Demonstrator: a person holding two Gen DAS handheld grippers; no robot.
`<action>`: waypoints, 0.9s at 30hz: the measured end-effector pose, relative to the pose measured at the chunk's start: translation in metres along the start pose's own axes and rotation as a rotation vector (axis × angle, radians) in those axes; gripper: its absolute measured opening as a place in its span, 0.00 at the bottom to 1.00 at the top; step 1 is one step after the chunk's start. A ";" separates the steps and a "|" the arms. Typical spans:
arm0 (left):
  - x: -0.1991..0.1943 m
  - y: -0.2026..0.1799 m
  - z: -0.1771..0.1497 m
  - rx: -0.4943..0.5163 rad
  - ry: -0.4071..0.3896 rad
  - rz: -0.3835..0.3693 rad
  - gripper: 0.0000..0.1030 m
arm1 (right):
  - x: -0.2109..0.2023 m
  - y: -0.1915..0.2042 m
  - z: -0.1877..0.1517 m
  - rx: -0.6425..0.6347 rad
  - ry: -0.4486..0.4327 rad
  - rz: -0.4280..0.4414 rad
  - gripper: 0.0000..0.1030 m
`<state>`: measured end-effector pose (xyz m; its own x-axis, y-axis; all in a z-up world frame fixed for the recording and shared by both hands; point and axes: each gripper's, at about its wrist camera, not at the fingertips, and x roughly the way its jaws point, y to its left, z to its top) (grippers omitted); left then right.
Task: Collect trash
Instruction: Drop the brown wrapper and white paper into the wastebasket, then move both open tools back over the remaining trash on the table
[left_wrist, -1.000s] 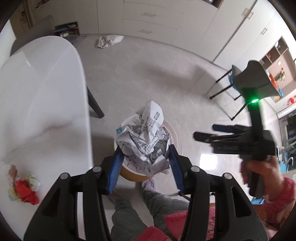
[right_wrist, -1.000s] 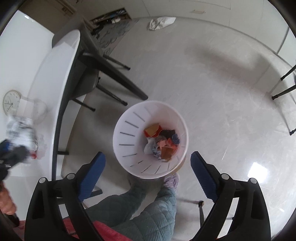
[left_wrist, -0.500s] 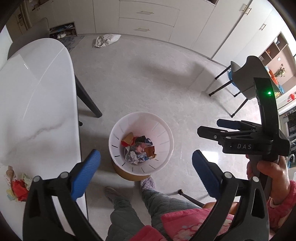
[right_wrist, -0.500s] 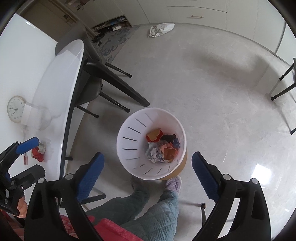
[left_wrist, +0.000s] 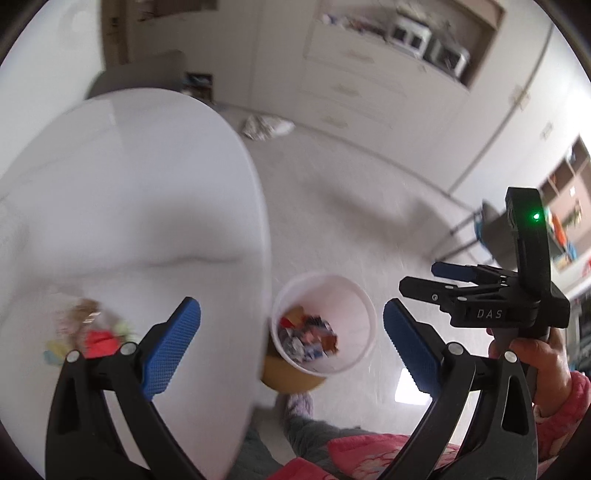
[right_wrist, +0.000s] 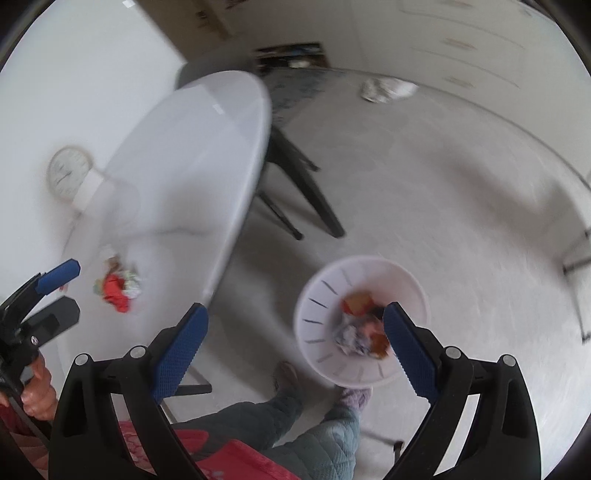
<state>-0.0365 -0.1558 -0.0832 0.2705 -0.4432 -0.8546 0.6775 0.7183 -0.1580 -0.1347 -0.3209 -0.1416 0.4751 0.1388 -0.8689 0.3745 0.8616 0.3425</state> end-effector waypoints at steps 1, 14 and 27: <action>-0.009 0.013 -0.002 -0.016 -0.019 0.026 0.92 | 0.003 0.015 0.005 -0.031 0.001 0.015 0.93; -0.063 0.168 -0.053 -0.293 -0.071 0.218 0.92 | 0.055 0.181 0.024 -0.364 0.072 0.157 0.94; -0.007 0.264 -0.099 -0.460 0.024 0.155 0.78 | 0.102 0.256 0.006 -0.499 0.177 0.155 0.94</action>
<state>0.0722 0.0900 -0.1680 0.3250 -0.3036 -0.8956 0.2561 0.9399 -0.2257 0.0142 -0.0889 -0.1407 0.3375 0.3255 -0.8832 -0.1322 0.9454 0.2979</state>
